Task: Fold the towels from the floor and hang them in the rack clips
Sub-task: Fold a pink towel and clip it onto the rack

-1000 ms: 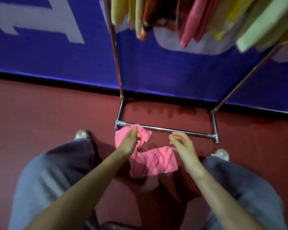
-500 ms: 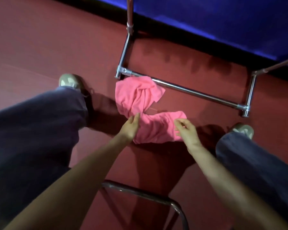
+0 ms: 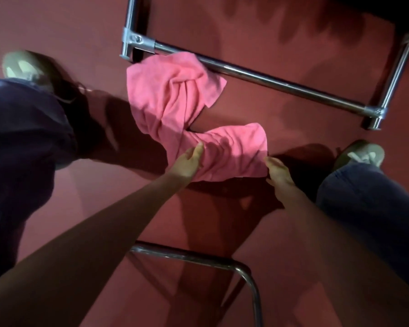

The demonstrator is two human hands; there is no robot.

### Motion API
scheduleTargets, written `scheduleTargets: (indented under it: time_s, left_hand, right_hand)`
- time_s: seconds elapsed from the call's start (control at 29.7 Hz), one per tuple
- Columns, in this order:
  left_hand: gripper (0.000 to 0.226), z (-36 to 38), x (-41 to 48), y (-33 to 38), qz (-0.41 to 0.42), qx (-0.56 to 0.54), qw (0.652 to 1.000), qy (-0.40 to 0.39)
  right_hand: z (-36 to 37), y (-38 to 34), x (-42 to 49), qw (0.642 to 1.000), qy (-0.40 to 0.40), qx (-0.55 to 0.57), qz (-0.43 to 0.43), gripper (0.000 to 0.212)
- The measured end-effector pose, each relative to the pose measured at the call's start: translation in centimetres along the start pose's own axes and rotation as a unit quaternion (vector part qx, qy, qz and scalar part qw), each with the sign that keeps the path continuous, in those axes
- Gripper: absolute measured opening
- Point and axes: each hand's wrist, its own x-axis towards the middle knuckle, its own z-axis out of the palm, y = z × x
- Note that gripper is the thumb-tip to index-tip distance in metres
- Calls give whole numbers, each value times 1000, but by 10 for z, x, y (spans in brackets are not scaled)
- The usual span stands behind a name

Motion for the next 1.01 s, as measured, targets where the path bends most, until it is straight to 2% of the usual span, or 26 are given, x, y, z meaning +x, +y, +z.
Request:
scheduleTargets:
  time_s: [0.2, 0.34, 0.47, 0.57, 0.71, 0.77, 0.88, 0.91, 1.01]
  left_hand:
    - [50, 12, 14, -12, -29, -5, 1000, 10]
    - [57, 10, 15, -15, -43, 16, 999, 4]
    - [40, 12, 10, -2, -18, 16, 1000, 9]
    - [37, 16, -10, 10, 13, 3, 1000, -3]
    - [37, 7, -68, 28, 83, 19, 996, -30]
    - [41, -5, -90, 36, 107, 27, 993, -45]
    - [36, -19, -110, 59, 128, 42, 990, -42]
    - [32, -33, -185, 81, 228, 69, 971, -25]
    - [27, -31, -209, 99, 292, 52, 954, -38]
  right_hand:
    - [13, 21, 19, 999, -29, 0, -20, 28]
    - [27, 30, 15, 996, -9, 70, -45, 18]
    - [30, 19, -2, 987, 15, 58, -148, 18]
    - [22, 5, -30, 968, -26, 61, -243, 17]
    - [-9, -35, -100, 942, -109, 61, -313, 22]
    - [-28, -52, -131, 936, -159, 26, -313, 25]
    - [-47, -88, -157, 921, -220, -1, -320, 27]
    - [-82, -104, -228, 899, -194, 18, -391, 26]
    - [-85, -123, -255, 888, -239, 3, -393, 22]
